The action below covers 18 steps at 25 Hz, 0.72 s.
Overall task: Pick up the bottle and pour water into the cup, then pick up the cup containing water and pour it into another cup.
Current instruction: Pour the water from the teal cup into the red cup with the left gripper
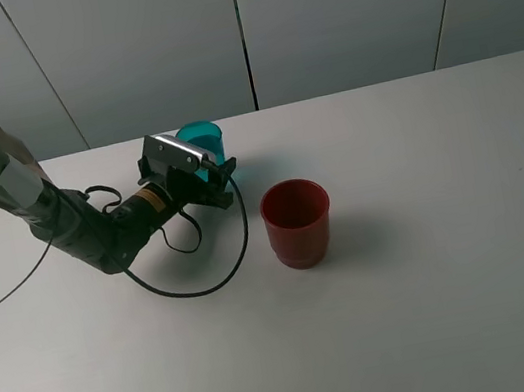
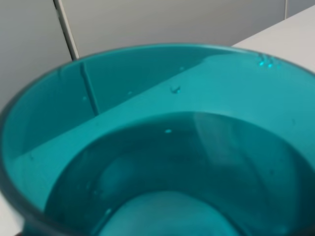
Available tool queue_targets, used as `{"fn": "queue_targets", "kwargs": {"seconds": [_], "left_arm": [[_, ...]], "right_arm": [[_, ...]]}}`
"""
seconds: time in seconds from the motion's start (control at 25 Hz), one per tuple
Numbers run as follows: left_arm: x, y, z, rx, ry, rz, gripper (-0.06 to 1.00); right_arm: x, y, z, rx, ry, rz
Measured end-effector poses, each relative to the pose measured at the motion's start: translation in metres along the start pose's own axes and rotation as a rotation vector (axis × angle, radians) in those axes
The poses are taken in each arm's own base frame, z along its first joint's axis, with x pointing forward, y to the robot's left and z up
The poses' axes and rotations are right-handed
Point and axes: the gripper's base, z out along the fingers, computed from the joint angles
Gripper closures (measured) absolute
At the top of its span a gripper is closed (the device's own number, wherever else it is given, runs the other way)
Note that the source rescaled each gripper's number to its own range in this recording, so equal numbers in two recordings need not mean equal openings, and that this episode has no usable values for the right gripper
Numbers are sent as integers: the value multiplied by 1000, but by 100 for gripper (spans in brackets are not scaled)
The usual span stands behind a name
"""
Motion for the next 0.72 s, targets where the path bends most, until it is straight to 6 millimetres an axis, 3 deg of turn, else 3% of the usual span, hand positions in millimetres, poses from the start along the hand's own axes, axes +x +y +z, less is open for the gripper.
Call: {"fn": "queue_targets", "kwargs": {"seconds": [0.72], "left_arm": [[-54,3,-3,53,-49,40,86]], "right_arm": [[0,0,0,0,0,0]]}}
